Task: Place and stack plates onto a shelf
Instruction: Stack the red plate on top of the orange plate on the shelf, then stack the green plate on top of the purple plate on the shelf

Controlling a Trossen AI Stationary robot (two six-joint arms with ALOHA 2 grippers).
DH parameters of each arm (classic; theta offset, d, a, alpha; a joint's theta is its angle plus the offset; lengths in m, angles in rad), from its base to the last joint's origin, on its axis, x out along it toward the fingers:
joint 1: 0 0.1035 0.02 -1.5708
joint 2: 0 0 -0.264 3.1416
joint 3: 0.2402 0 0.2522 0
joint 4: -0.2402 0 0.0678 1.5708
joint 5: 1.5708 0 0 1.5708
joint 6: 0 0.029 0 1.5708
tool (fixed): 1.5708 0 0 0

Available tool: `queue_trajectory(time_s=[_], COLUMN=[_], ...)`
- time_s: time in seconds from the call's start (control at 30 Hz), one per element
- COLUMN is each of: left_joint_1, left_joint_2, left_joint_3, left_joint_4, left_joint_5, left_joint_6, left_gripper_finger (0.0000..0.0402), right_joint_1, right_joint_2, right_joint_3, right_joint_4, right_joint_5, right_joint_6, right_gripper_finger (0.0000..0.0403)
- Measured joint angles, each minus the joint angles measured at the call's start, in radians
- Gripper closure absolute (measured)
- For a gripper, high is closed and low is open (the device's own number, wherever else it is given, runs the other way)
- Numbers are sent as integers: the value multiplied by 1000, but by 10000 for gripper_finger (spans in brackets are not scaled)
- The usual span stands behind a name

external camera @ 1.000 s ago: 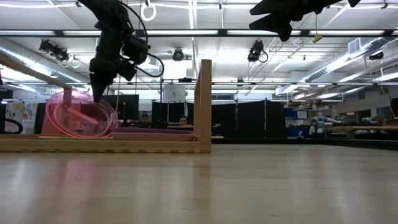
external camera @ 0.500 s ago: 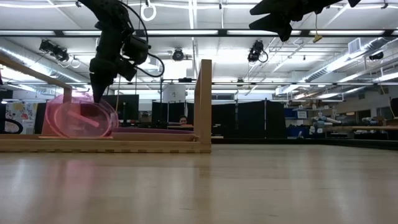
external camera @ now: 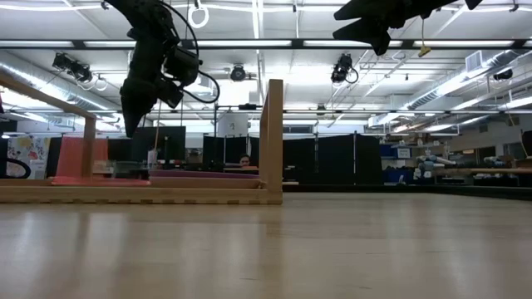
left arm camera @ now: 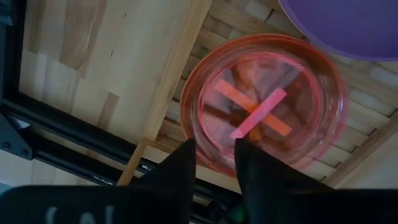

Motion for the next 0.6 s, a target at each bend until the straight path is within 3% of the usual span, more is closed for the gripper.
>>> queue_trajectory(time_s=[0.37, 0.6], left_joint_1=[0, 0], left_joint_2=[0, 0], left_joint_3=[0, 0], left_joint_4=[2, 24], left_joint_5=[0, -1], left_joint_6=[-20, -65], left_gripper_finger=[240, 239], right_joint_1=[0, 5], right_joint_2=[0, 0], right_joint_3=[0, 0], right_joint_4=[-43, -227], right_joint_5=[-17, -244], right_joint_6=[24, 126], right_gripper_finger=[194, 194])
